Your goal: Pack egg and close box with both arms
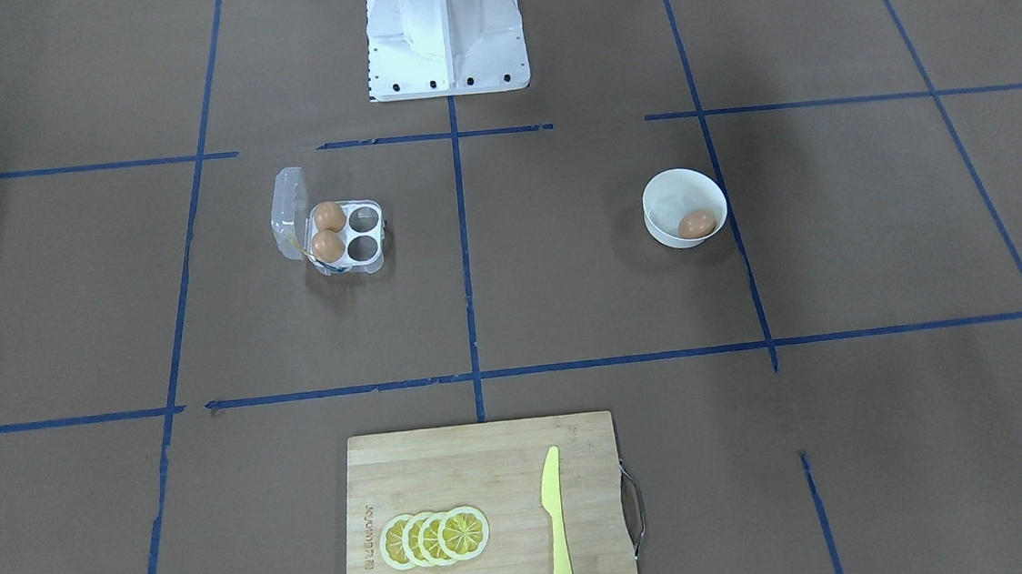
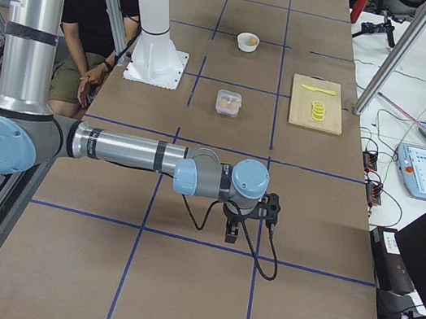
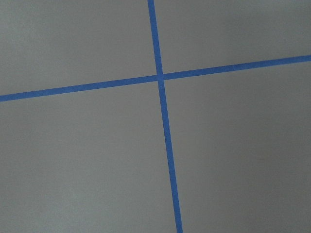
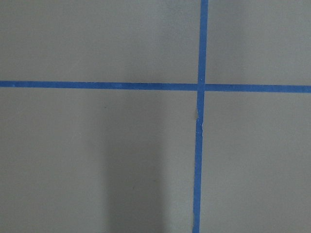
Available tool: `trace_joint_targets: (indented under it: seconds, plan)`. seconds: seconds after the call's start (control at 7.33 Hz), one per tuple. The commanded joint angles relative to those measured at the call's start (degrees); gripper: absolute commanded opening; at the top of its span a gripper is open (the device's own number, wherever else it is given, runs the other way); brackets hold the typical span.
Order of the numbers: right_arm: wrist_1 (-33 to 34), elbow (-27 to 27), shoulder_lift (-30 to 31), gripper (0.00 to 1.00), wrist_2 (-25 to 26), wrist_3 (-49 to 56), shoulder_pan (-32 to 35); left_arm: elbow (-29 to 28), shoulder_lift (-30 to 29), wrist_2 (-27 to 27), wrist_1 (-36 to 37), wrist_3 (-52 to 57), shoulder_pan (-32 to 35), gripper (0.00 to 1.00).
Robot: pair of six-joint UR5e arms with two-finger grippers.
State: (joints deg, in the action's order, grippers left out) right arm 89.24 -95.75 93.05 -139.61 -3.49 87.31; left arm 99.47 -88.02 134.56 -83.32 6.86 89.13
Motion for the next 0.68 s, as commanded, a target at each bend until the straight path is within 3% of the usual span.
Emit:
trace_joint_targets:
  seconds: [0.0, 0.55]
  plan:
    - [2.8, -1.9, 1.4, 1.00, 0.7, 0.8, 0.0, 1.0, -0.5, 0.1, -0.1, 0.1, 0.0, 1.00]
    - [2.6, -2.2, 1.3, 1.00, 3.9, 0.9, -0.2, 0.6, -0.4, 0.4, -0.2, -0.8, 0.0, 1.00]
